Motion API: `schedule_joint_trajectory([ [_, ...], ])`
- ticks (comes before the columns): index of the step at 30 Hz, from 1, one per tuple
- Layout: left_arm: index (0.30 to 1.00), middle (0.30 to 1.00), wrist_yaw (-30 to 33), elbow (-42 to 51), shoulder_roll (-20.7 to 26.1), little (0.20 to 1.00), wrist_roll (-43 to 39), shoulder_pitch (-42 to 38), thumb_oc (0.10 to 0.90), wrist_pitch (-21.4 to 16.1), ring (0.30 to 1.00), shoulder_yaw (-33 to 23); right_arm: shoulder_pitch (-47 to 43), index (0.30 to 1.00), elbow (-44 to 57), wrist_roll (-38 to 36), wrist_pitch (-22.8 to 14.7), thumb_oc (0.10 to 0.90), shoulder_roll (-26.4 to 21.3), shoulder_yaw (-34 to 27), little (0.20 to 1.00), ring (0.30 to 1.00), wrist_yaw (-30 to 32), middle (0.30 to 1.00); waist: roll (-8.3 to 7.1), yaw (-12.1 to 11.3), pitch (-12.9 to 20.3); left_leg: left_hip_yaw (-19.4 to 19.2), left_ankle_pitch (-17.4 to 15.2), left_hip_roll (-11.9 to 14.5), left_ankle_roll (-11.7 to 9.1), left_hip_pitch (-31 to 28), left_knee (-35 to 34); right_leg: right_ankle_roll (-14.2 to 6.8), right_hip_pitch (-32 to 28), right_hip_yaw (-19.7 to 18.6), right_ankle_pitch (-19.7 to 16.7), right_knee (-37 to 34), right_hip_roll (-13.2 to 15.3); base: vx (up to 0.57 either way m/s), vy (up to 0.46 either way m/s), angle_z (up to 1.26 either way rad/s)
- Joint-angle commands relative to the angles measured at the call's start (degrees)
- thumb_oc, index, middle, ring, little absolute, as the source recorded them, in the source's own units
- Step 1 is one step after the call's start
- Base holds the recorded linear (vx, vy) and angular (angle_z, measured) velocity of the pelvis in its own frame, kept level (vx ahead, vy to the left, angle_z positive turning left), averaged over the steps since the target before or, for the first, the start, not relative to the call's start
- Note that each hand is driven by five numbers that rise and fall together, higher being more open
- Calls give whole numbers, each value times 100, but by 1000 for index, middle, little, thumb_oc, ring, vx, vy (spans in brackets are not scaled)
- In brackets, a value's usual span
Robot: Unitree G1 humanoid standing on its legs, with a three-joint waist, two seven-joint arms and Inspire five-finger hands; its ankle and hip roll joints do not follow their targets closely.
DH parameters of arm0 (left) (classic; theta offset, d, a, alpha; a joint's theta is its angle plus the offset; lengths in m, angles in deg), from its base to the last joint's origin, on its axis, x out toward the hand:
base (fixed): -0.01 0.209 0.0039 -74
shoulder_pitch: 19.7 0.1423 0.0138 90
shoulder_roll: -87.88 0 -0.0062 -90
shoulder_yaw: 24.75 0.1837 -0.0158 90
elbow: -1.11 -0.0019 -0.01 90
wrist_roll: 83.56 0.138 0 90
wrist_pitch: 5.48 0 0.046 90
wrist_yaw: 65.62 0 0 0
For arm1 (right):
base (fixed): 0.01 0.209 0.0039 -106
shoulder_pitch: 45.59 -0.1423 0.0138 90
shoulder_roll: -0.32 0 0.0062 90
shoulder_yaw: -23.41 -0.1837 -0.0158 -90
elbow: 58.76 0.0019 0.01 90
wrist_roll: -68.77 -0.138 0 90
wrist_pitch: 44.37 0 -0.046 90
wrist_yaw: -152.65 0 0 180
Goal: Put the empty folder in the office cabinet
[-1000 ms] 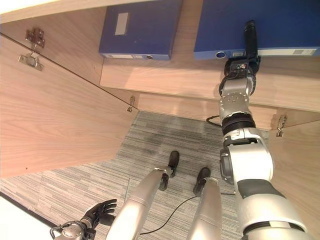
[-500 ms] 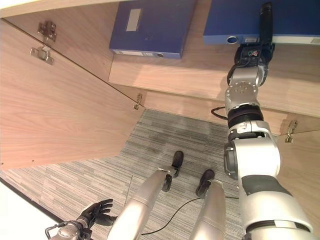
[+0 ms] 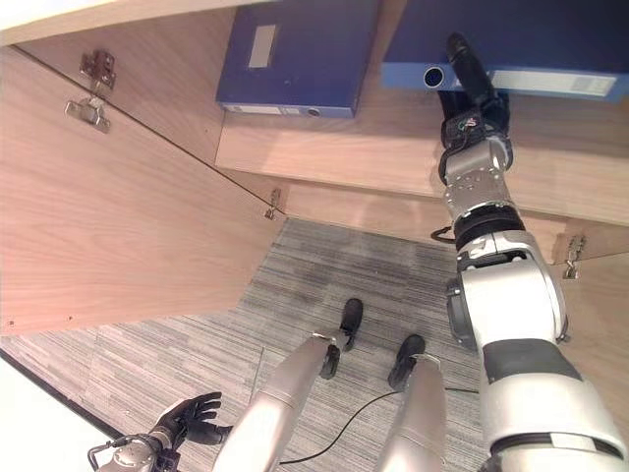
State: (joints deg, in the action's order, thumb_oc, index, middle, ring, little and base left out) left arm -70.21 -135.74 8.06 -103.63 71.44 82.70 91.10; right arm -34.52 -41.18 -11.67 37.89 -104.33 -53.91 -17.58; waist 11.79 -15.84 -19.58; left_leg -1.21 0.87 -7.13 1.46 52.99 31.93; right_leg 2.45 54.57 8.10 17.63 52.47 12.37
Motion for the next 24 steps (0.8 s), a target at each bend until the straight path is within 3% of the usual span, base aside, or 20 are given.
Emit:
schedule_joint_trajectory([
  [1, 900, 900, 2, -582, 581, 900, -72, 324, 800, 51, 900, 173, -461, 900, 569, 172, -121, 800, 89, 218, 900, 900, -412, 900, -46, -17, 343, -37, -770, 160, 7, -273, -266, -388, -232, -32, -53, -548, -68, 0, 0, 0],
  [6, 900, 900, 59, -395, 548, 900, -74, 368, 800, -4, 900, 91, -120, 900, 1556, -214, -663, 800, 400, -83, 900, 900, -536, 900, 13, 6, 305, -80, -766, 166, 11, -310, -323, -418, -236, -57, -75, -587, -59, 0, 0, 0],
  [15, 900, 900, -194, 483, 895, 900, -130, 747, 800, 0, 900, -10, 331, 900, 2749, -73, -531, 800, 393, 451, 900, 900, -1137, 900, 85, 18, 258, -118, -724, 184, 14, -375, -431, -440, -276, -68, -137, -667, -48, -2, 1, -1],
  [21, 900, 900, -246, 569, 991, 900, -97, 847, 800, -13, 900, -61, 387, 900, 3099, -78, -633, 800, 389, 475, 900, 900, -1286, 900, 99, 24, 270, -115, -732, 175, 23, -361, -411, -457, -275, -73, -153, -655, -27, 0, 1, -1],
  [24, 900, 900, -310, 1087, 1158, 900, -145, 920, 800, 30, 900, -53, 431, 900, 3164, -79, -705, 800, 393, 407, 900, 900, -1258, 900, 146, 33, 272, -118, -732, 168, 35, -351, -422, -466, -254, -85, -163, -654, -18, 0, 0, 0],
])
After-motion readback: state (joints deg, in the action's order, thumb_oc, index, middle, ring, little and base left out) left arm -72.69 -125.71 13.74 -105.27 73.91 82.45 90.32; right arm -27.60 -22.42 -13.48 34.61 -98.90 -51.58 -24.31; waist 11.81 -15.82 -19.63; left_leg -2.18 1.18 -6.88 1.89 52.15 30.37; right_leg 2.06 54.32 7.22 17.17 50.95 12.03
